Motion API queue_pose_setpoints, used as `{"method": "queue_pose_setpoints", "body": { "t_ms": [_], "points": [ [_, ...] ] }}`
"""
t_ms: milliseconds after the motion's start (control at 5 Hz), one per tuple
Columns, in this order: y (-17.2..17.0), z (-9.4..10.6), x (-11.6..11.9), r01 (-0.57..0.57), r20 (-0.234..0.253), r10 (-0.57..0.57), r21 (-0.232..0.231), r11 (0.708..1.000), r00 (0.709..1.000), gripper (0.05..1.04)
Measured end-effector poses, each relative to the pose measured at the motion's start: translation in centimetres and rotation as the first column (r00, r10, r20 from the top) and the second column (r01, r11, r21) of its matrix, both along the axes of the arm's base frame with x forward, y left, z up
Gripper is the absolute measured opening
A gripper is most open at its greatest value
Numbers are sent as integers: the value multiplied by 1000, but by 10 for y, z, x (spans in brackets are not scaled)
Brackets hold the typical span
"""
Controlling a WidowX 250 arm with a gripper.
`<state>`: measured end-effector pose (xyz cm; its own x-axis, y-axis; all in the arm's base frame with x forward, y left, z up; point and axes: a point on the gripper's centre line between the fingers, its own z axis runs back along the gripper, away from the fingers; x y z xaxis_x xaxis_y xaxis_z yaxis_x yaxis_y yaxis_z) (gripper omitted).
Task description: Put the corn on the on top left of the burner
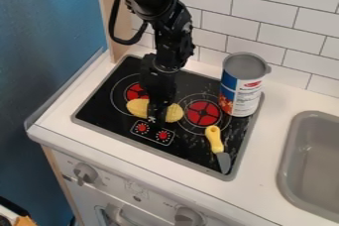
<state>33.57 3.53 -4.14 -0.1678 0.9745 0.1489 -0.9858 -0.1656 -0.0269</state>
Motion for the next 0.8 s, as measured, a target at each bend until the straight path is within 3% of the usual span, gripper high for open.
{"method": "queue_pose_setpoints", "body": {
  "t_ms": [200,400,600,800],
  "points": [
    [-2,5,-1,-1,1,1,-13,1000,1000,641],
    [-1,29,3,-5,36,5,-22,1000,999,641],
    [14,40,5,-71,32,71,-6,997,997,641],
    [30,49,13,-124,62,122,18,992,991,641]
  ]
}}
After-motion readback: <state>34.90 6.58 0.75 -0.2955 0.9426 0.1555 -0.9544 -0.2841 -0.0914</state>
